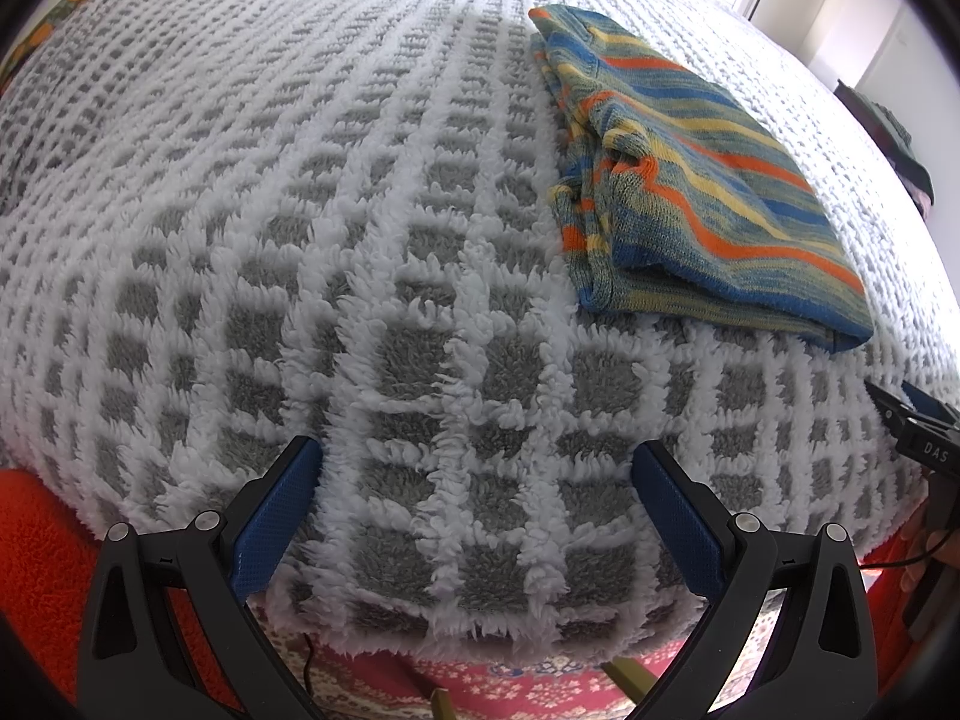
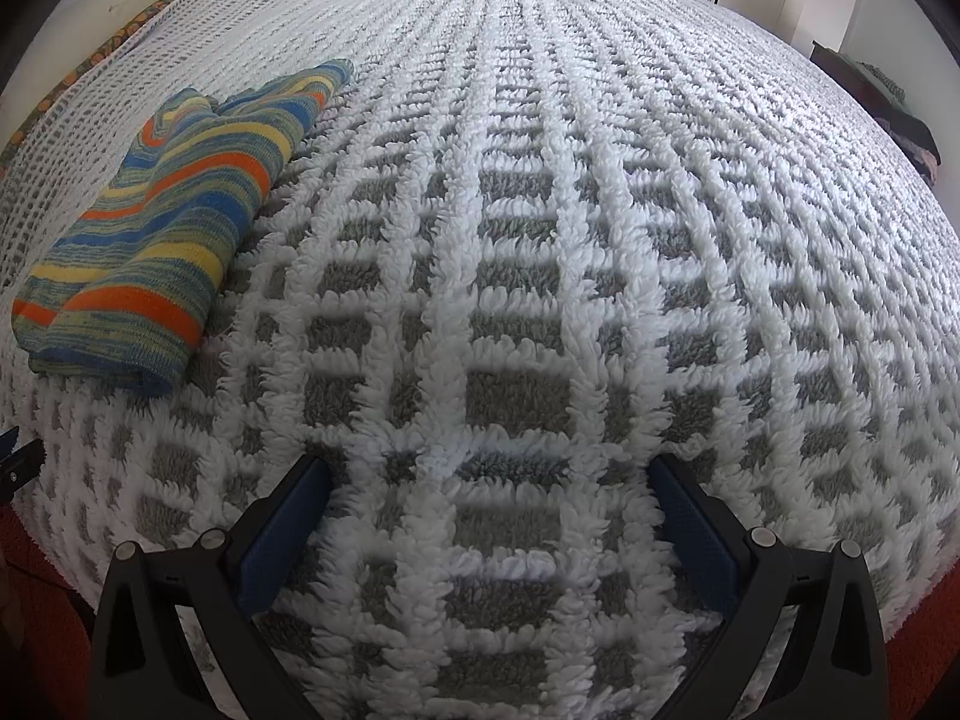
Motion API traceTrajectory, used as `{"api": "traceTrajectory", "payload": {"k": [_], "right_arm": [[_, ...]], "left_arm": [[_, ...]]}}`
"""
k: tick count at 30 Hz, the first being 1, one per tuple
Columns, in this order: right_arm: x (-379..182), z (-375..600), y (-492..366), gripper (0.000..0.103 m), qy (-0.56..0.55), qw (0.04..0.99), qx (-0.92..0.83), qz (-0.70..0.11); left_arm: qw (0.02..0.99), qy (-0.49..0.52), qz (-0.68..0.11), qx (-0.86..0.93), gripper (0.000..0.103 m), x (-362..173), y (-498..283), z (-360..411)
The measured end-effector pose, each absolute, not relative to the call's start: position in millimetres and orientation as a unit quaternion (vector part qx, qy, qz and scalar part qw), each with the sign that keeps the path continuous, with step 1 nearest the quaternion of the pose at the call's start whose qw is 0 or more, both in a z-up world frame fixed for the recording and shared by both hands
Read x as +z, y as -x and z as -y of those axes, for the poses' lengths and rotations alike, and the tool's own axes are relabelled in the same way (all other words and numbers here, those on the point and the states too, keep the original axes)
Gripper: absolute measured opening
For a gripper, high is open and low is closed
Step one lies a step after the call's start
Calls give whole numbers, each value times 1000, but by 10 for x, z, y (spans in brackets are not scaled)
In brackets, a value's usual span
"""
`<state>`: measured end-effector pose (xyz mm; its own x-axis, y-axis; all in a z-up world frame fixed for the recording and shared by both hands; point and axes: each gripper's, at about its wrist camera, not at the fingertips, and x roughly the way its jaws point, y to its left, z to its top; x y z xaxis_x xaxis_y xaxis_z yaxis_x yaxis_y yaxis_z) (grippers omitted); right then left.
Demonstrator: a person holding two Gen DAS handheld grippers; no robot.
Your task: Fold small clothes
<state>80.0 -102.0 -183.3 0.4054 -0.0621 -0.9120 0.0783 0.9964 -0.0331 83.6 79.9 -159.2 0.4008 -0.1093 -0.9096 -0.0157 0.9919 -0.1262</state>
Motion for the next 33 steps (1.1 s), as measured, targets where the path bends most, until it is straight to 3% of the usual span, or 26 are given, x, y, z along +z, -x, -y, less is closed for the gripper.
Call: {"api": "traceTrajectory", "payload": {"k": [13, 18, 21, 25, 30, 33], "right_arm": [[-1841, 1013, -790, 103, -7, 840, -42, -542], [-1796, 1042, -794, 103, -16, 836, -36, -547], [-1616, 1236, -781, 103, -87, 837, -16, -540], [-1266, 1582, -851, 103, -251, 843, 46, -473], [-1189, 1507, -1656, 102, -350, 784, 186, -478], [-1428, 1337, -2196, 95, -376, 740, 222, -512]], "left_arm": [[833, 55, -549, -31, 102, -1583, -825, -824], [831, 201, -513, -74, 102, -1211, -705, -1382], [804, 300, -504, -102, 102, -1105, -783, -1775], [781, 351, -492, -156, 102, -989, -1179, -1971], [766, 299, -541, -178, 101, -1194, -1993, -1807], [753, 257, -586, -154, 100, -1481, -2327, -1717]]}}
